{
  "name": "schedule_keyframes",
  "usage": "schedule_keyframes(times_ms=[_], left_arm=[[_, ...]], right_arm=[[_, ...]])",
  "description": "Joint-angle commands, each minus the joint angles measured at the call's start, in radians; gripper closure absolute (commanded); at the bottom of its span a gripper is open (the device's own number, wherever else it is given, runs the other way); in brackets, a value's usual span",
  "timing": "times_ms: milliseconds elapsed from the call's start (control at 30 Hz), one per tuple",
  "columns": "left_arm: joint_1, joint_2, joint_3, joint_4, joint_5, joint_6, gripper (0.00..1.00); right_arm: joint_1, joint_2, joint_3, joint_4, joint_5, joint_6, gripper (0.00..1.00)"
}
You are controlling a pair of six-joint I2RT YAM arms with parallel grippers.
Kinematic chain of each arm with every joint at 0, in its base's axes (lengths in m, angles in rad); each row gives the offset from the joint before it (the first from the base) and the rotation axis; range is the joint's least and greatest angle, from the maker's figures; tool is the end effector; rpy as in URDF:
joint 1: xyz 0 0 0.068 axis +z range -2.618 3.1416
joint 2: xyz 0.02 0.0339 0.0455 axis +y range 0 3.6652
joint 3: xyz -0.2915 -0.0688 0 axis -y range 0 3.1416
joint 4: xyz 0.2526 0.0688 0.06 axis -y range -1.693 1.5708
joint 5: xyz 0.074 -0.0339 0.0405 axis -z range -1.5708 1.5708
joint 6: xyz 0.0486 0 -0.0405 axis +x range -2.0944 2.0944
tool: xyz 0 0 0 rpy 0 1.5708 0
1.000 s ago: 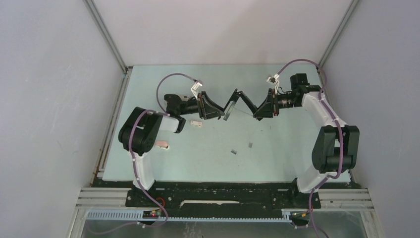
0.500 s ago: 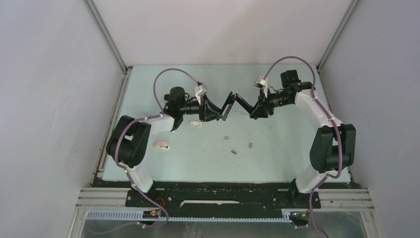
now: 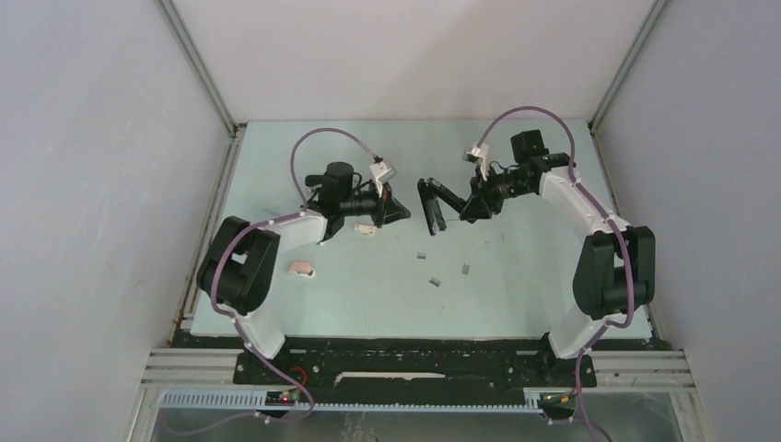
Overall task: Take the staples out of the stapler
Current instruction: Unload the staple at the center of the board.
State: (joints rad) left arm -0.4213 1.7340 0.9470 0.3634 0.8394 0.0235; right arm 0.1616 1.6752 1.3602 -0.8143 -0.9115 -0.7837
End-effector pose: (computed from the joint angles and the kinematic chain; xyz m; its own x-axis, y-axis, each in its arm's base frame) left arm 0.3368 -0.1905 0.2208 -0.3540 0.1759 -0.9186 0.9008 0.3280 -0.2844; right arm 0.3427 0.0948 0.2884 -0.3272 -0.4915 -0.8071 -0.9358 0.2870 0.2046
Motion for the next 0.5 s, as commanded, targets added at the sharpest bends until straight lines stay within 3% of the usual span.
schedule_keyframes(times_ms=[0,100,200,300,467], left_arm=[[-0.031,-0.092,-0.020,0.122,-0.014,-0.118,1.00],[-0.034,-0.158,-0.082,0.172,-0.071,-0.174,0.97],[-0.032,-0.251,-0.133,0.174,-0.167,-0.206,0.83],[-0.030,-0.359,-0.176,0.147,-0.267,-0.234,0.59],[-0.007,-0.535,-0.185,0.002,-0.404,-0.281,0.31]], right_arm=[[0.043,-0.071,-0.024,0.147,-0.045,0.191,1.00],[0.035,-0.098,-0.047,0.200,0.008,0.247,1.00],[0.003,-0.113,-0.049,0.201,0.009,0.276,1.00],[-0.033,-0.139,-0.065,0.204,0.014,0.291,1.00],[-0.112,-0.200,-0.103,0.214,0.037,0.317,1.00]])
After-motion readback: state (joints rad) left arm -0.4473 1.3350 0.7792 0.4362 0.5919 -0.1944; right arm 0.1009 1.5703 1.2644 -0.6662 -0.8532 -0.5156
